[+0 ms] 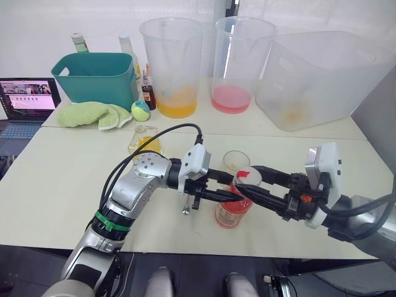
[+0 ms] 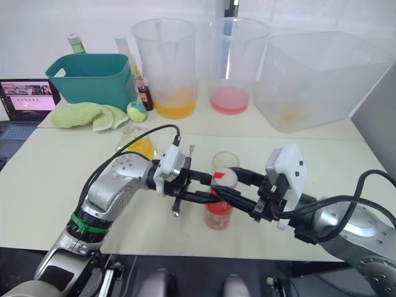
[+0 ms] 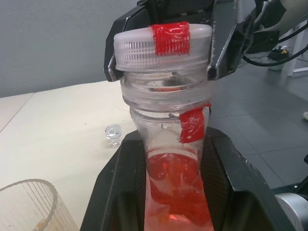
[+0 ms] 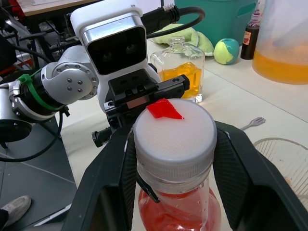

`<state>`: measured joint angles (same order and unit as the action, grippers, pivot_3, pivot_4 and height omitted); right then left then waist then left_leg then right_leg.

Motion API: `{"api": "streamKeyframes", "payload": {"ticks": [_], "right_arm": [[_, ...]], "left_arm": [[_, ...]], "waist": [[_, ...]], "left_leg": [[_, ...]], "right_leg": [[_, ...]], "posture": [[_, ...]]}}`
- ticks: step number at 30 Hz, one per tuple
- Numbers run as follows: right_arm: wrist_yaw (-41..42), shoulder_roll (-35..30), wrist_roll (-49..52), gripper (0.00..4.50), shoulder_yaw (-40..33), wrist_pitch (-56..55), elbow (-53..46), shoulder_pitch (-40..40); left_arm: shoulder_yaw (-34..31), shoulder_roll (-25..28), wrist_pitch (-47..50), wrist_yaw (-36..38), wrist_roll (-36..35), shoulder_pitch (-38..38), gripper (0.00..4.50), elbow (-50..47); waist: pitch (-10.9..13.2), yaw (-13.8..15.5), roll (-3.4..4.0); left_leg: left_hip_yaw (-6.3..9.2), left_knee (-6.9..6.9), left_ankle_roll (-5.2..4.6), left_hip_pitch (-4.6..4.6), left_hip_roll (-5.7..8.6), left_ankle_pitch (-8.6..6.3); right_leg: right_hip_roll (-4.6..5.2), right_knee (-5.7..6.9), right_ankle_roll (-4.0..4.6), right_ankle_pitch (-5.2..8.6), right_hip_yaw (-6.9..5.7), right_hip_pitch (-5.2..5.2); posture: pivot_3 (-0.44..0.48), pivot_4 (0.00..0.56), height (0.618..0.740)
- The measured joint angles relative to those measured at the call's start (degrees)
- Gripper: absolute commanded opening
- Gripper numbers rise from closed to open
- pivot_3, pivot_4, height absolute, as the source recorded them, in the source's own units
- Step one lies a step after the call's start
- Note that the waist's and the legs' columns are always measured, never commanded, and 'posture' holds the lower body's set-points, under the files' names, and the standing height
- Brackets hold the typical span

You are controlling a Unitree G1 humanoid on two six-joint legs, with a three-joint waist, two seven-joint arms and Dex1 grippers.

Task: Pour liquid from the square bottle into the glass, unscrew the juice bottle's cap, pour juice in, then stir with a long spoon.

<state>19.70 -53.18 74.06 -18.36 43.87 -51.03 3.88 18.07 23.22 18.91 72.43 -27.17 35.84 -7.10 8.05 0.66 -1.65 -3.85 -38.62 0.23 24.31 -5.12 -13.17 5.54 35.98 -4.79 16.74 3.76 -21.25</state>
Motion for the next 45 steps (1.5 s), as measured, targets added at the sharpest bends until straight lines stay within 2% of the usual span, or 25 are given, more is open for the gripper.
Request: {"api": "streamKeyframes", "payload": {"ticks": [13,23,28,33,38,45], "right_arm": [[15.61,-3.09,-5.86,1.62,4.82,-1.22,8.85,7.16],[19.14,-3.18,-7.29,1.62,5.89,-0.64,10.71,10.2],[19.68,-5.63,-4.5,1.62,5.79,2.56,11.56,13.24],[22.43,-8.32,-2.97,1.62,3.98,4.52,12.88,13.3],[26.52,-10.37,-3.49,1.62,-4.01,4.04,18.46,14.16],[30.2,-10.82,-5.57,1.62,-6.05,4.07,18.91,11.05]], "left_arm": [[-0.06,0.1,-0.17,0.26,0.01,-0.07,1.23,0.15],[-0.2,0.14,-0.19,0.19,0.02,-0.24,1.23,-0.08],[-0.22,0.08,-0.33,0.15,-0.02,-0.17,1.23,-0.23],[0.52,-0.4,-1.06,0.12,-0.04,-0.11,1.23,-0.51],[-0.11,0.03,-1.61,1.2,-0.15,-0.26,1.23,0.37],[-0.22,-0.01,-2.51,1.65,-0.15,-0.42,1.23,0.76]], "waist": [[0.0,0.02,0.0],[0.0,0.01,0.01],[0.03,0.04,0.04],[0.07,0.16,0.07],[0.06,0.14,0.07],[0.05,0.08,0.09]], "left_leg": [[0.03,0.01,0.0,-0.04,-0.01,0.0],[0.03,0.01,0.0,-0.03,0.0,0.0],[0.03,0.01,0.0,0.03,0.0,0.0],[0.04,0.01,0.0,0.1,0.0,0.0],[0.04,0.01,0.0,-0.01,0.0,0.0],[0.04,0.01,0.0,-0.01,0.0,0.0]], "right_leg": [[-0.04,0.01,0.01,0.01,0.0,0.04],[-0.04,0.02,0.01,0.01,0.0,0.04],[-0.04,0.01,0.01,0.01,0.0,-0.02],[-0.03,0.0,0.01,0.01,0.0,-0.06],[-0.04,0.0,0.02,0.01,0.0,0.02],[-0.04,0.03,0.02,0.01,0.01,0.02]], "posture": [[0.0,0.15,0.73],[0.0,0.15,0.73],[0.0,0.15,0.73],[0.0,0.15,0.73],[0.0,0.15,0.73],[0.0,0.15,0.73]]}}
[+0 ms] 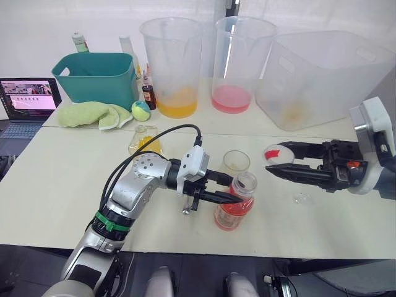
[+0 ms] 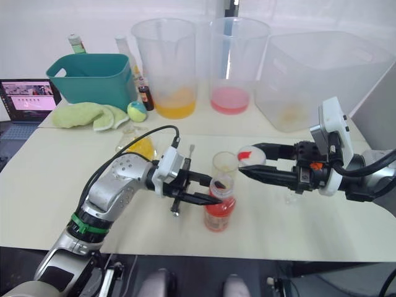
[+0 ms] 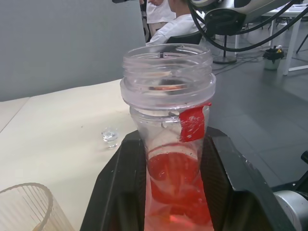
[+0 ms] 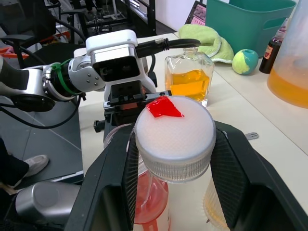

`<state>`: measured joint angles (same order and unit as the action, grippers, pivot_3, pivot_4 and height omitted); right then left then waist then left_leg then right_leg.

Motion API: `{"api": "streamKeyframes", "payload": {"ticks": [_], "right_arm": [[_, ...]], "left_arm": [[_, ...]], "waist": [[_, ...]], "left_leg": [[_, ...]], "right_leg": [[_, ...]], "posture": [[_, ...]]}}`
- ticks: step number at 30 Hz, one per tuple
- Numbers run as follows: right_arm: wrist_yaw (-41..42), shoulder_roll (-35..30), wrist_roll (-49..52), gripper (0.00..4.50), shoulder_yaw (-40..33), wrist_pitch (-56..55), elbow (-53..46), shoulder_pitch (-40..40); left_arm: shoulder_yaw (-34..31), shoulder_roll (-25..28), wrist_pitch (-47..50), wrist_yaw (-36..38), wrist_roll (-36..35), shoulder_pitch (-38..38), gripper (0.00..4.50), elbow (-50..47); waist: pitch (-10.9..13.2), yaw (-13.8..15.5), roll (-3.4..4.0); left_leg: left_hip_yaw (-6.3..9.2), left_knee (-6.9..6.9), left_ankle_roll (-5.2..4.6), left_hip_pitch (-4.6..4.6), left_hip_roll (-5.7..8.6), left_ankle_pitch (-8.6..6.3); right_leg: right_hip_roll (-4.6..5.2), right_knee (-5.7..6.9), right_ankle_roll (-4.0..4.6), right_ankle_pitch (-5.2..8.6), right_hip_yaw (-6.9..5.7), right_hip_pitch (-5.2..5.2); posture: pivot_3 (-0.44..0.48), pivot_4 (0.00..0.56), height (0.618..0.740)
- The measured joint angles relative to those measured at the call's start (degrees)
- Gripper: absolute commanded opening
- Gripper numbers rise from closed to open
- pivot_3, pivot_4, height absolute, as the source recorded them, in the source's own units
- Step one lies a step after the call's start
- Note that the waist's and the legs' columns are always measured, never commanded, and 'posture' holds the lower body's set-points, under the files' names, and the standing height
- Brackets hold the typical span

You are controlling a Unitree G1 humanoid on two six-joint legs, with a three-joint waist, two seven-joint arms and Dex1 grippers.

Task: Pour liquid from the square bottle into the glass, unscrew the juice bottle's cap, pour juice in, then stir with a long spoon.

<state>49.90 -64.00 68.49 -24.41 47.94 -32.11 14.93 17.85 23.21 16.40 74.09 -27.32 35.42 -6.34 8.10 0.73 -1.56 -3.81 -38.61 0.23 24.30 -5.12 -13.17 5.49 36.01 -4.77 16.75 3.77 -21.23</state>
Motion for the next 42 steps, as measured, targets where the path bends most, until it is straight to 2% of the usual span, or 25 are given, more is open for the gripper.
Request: {"api": "streamKeyframes", "payload": {"ticks": [6,15,22,28,29,35,36,42], "right_arm": [[2.4,-0.89,-12.06,1.62,-0.87,-1.9,2.14,-10.04],[-4.12,12.52,-29.37,1.62,1.59,-10.47,7.69,-23.04],[-9.32,21.92,-37.02,1.62,6.83,-15.06,12.29,-25.77],[-9.26,24.79,-41.23,1.62,9.21,-19.43,17.35,-26.62],[-8.95,24.84,-41.32,2.41,9.21,-19.91,17.91,-26.5],[-7.74,25.36,-40.27,4.3,9.35,-19.78,17.92,-25.66],[-7.7,25.4,-39.99,4.45,9.2,-19.7,17.64,-25.27],[-7.71,24.99,-35.35,4.45,5.64,-18.51,9.83,-24.03]], "left_arm": [[0.02,-0.01,0.14,-0.35,0.0,-0.43,1.23,-0.48],[0.05,-0.04,1.2,-1.24,0.0,-0.41,1.23,-1.1],[0.06,-0.18,1.89,-1.55,0.0,-0.31,1.23,-1.1],[0.01,-0.3,2.81,-1.64,-0.02,-0.25,1.23,-1.43],[-0.02,-0.3,2.9,-1.64,-0.03,-0.25,1.23,-1.44],[-0.23,-0.18,3.73,-1.47,-0.49,-0.31,1.23,-1.63],[-0.24,-0.17,3.74,-1.43,-0.55,-0.31,1.23,-1.64],[-0.68,0.55,4.35,-0.43,-2.09,-0.48,1.23,-1.9]], "waist": [[-0.01,0.11,0.01],[-0.03,0.1,0.04],[-0.09,0.0,0.21],[-0.12,0.05,0.26],[-0.12,0.03,0.26],[-0.12,0.0,0.26],[-0.12,0.0,0.28],[-0.12,0.02,0.34]], "left_leg": [[0.0,-0.04,0.0,0.0,0.01,0.0],[0.05,-0.04,0.04,0.0,0.01,0.02],[0.05,-0.02,0.07,-0.01,0.02,0.04],[0.05,-0.02,0.08,-0.02,0.02,0.05],[0.06,-0.02,0.08,-0.03,0.02,0.05],[0.06,-0.03,0.12,-0.04,0.02,0.07],[0.06,-0.03,0.13,-0.04,0.02,0.08],[0.1,0.04,0.13,-0.02,0.02,0.07]], "right_leg": [[0.0,-0.01,-0.01,0.0,0.0,0.03],[-0.05,-0.01,-0.02,0.01,0.02,0.06],[-0.08,-0.02,-0.02,0.01,0.03,0.07],[-0.08,-0.02,-0.02,0.01,0.04,0.09],[-0.09,-0.01,-0.02,0.01,0.04,0.09],[-0.09,-0.02,-0.02,0.01,0.04,0.13],[-0.09,-0.02,-0.02,0.01,0.04,0.12],[-0.11,-0.01,-0.02,0.01,0.04,0.08]], "posture": [[0.0,0.15,0.73],[0.0,0.15,0.73],[0.0,0.15,0.73],[0.0,0.15,0.73],[0.0,0.15,0.73],[0.0,0.15,0.73],[0.0,0.15,0.73],[0.0,0.15,0.73]]}}
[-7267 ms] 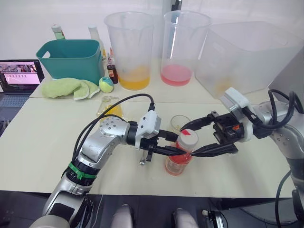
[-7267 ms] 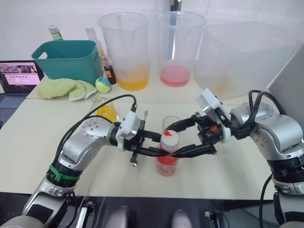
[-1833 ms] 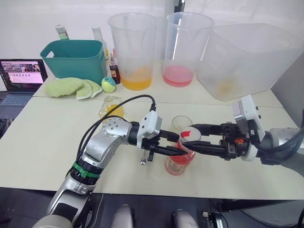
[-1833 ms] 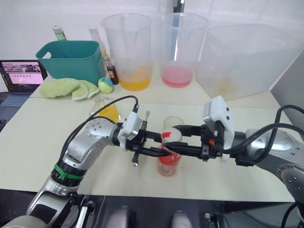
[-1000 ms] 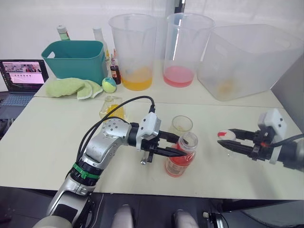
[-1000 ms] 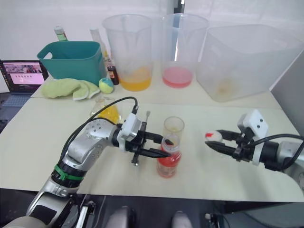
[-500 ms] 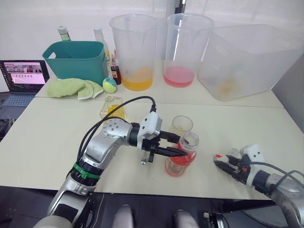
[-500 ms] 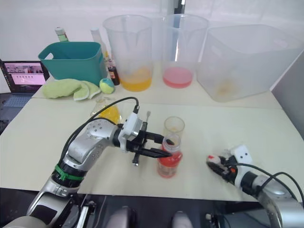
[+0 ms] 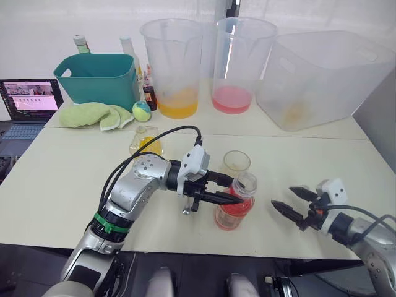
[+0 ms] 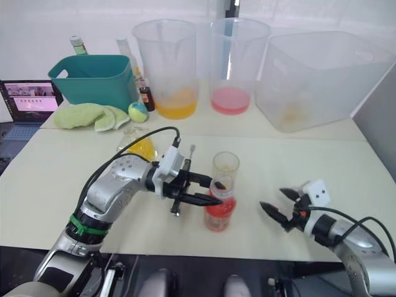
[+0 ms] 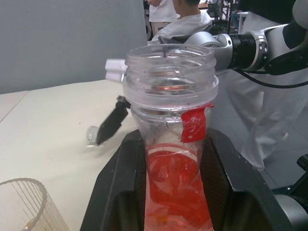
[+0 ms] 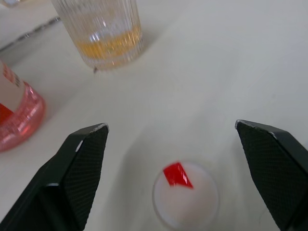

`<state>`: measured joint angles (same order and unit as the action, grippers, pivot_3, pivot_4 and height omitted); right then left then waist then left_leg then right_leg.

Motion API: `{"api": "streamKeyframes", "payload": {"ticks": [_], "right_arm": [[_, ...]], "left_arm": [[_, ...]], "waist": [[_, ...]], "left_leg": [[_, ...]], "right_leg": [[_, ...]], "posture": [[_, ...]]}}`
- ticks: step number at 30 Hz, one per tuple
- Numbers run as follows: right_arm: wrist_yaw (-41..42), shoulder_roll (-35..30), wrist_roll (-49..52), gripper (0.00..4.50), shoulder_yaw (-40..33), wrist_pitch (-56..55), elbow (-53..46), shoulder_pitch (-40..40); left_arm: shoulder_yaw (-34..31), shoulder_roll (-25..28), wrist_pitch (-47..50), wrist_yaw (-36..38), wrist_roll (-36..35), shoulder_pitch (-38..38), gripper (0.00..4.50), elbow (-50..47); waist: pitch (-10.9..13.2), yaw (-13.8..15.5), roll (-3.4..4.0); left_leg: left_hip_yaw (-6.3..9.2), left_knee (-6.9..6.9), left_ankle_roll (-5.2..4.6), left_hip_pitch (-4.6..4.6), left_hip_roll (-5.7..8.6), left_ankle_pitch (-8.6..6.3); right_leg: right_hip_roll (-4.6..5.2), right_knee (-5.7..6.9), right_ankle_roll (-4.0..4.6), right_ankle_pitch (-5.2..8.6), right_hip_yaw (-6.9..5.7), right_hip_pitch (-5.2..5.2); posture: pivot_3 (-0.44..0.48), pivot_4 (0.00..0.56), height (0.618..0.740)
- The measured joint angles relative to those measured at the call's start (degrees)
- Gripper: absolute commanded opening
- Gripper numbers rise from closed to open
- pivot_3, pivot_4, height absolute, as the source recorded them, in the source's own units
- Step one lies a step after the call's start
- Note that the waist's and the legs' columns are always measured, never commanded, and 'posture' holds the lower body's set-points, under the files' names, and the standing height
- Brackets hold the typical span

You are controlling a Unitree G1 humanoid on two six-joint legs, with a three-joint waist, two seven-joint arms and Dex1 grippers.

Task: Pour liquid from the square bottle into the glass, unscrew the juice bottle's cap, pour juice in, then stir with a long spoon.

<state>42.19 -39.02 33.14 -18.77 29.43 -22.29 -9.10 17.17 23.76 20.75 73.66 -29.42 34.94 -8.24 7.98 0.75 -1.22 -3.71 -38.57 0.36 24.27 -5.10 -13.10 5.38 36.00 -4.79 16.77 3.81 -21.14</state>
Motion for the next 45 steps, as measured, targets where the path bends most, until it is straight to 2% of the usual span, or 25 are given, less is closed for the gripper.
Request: {"api": "streamKeyframes", "payload": {"ticks": [10,17,21,29,34,42,45], "right_arm": [[-3.6,-1.09,12.63,4.45,-4.13,8.32,-13.14,1.93],[-7.45,-0.65,14.47,4.45,-2.67,10.0,-16.38,2.6],[-8.67,0.06,14.16,4.45,-1.61,9.96,-16.84,2.35],[-11.49,0.6,12.47,4.45,1.26,9.91,-18.57,2.51],[-13.15,1.56,11.54,4.45,2.52,9.64,-18.9,2.8],[-15.05,4.15,7.84,4.45,5.04,7.3,-18.76,4.19],[-15.21,5.02,6.89,4.45,5.1,6.05,-18.76,4.09]], "left_arm": [[-3.61,4.39,6.78,2.8,-5.31,-0.61,1.23,-1.1],[-8.44,9.59,9.04,5.37,-7.66,2.61,1.23,-1.03],[-8.81,9.79,8.14,6.42,-6.56,5.62,1.23,2.96],[-9.58,4.86,-7.16,3.52,3.58,18.15,1.23,23.03],[-9.53,1.99,-16.62,2.22,9.44,22.46,1.23,34.39],[-9.45,-6.78,-41.59,-8.24,20.45,25.9,1.23,50.91],[-9.25,-8.37,-50.62,-11.69,23.94,26.78,1.23,55.76]], "waist": [[0.03,-0.07,0.02],[0.07,0.08,-0.02],[0.08,0.27,-0.05],[0.12,0.3,-0.1],[0.13,0.32,-0.11],[0.14,1.37,-0.13],[0.14,1.52,-0.14]], "left_leg": [[0.02,0.03,0.0,0.06,0.0,0.0],[0.03,0.03,0.03,0.13,0.01,0.02],[0.04,0.03,0.1,0.13,0.01,0.06],[0.11,0.09,0.18,0.25,0.04,0.12],[0.14,0.06,0.29,0.9,0.05,0.21],[0.16,-0.03,0.39,1.08,0.08,0.27],[0.16,-0.04,0.4,1.09,0.08,0.27]], "right_leg": [[0.0,0.0,0.01,0.01,0.0,-0.07],[0.01,0.0,0.02,0.01,0.0,-0.12],[-0.01,0.01,0.02,0.01,0.0,-0.13],[-0.03,0.0,0.02,0.01,0.0,-0.23],[-0.05,0.19,0.02,0.0,0.0,-0.95],[-0.04,0.2,0.01,-0.01,0.0,-1.07],[-0.05,0.2,0.01,-0.01,0.0,-1.08]], "posture": [[0.0,0.15,0.73],[0.0,0.15,0.73],[0.0,0.15,0.73],[0.0,0.15,0.73],[0.0,0.15,0.73],[0.0,0.15,0.73],[0.0,0.15,0.73]]}}
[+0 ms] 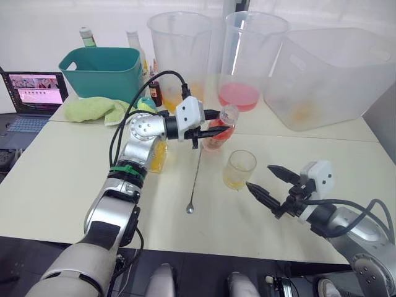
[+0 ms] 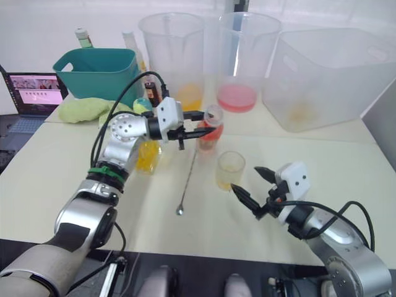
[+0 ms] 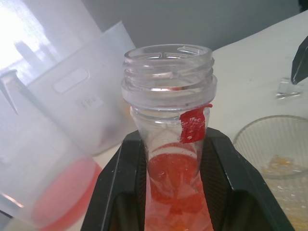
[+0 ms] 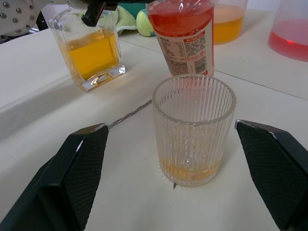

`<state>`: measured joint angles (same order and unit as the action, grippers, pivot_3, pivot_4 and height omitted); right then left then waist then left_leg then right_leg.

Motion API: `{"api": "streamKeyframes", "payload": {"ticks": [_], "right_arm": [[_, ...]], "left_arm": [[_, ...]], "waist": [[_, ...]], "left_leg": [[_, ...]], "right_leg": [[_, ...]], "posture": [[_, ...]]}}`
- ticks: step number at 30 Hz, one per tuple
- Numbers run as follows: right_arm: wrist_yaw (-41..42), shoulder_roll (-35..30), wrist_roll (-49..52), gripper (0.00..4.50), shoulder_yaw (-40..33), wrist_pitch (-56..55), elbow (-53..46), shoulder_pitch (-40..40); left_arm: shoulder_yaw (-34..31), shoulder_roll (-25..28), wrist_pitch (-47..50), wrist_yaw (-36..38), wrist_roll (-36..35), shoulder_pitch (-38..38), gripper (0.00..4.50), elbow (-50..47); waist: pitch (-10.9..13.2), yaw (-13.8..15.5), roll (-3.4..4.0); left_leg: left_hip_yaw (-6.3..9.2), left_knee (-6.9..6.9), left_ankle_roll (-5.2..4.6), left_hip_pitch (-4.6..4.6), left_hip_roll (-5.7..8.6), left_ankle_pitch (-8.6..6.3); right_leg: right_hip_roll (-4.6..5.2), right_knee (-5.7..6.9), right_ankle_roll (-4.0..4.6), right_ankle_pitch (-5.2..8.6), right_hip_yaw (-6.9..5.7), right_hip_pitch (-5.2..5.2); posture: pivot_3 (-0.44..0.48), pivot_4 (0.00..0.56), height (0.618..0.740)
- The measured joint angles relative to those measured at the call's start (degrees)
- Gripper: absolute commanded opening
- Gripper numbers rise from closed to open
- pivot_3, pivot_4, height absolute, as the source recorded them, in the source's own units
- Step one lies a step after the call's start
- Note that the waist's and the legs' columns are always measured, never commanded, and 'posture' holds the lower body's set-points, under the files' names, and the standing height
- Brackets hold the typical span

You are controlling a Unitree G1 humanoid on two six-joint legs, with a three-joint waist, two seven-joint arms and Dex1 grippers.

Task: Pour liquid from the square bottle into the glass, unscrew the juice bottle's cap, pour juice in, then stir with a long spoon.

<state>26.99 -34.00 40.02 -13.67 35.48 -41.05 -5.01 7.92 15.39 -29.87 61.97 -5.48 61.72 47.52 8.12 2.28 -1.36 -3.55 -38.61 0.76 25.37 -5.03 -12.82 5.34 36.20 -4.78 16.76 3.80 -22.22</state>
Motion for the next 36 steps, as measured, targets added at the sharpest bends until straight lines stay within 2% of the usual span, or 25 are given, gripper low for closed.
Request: {"api": "streamKeyframes", "payload": {"ticks": [5,12,21,36], "right_arm": [[-0.15,1.12,-0.73,4.45,-0.33,-1.07,-1.15,-2.56],[-0.32,1.12,-1.66,4.45,-1.31,-2.28,-4.07,-8.17],[-1.36,1.13,-2.19,4.45,-1.5,-2.48,-5.86,-9.96],[-3.9,1.46,-2.0,4.45,-0.86,-2.22,-6.66,-9.6]], "left_arm": [[1.05,-0.21,-14.49,-7.43,7.53,2.59,1.23,8.15],[3.5,-0.46,-25.2,-15.14,15.25,3.52,1.23,16.01],[7.53,-0.58,-30.46,-25.39,24.88,4.96,1.23,20.11],[17.51,1.16,-32.89,-52.06,44.1,8.16,1.23,21.04]], "waist": [[0.0,0.04,0.0],[0.0,0.13,0.0],[0.0,0.12,-0.01],[0.0,0.22,-0.01]], "left_leg": [[0.0,0.0,0.01,0.0,0.0,0.01],[0.0,-0.01,0.07,0.0,0.02,0.04],[0.01,-0.01,0.14,0.0,0.02,0.08],[0.03,-0.01,0.2,0.0,0.05,0.12]], "right_leg": [[0.0,0.02,0.0,0.0,0.0,0.0],[0.01,0.03,-0.02,-0.01,0.0,0.01],[0.0,0.09,-0.03,-0.01,0.0,0.0],[0.01,0.13,-0.03,-0.01,0.0,0.0]], "posture": [[0.0,0.15,0.73],[0.0,0.15,0.73],[0.0,0.15,0.73],[0.0,0.15,0.73]]}}
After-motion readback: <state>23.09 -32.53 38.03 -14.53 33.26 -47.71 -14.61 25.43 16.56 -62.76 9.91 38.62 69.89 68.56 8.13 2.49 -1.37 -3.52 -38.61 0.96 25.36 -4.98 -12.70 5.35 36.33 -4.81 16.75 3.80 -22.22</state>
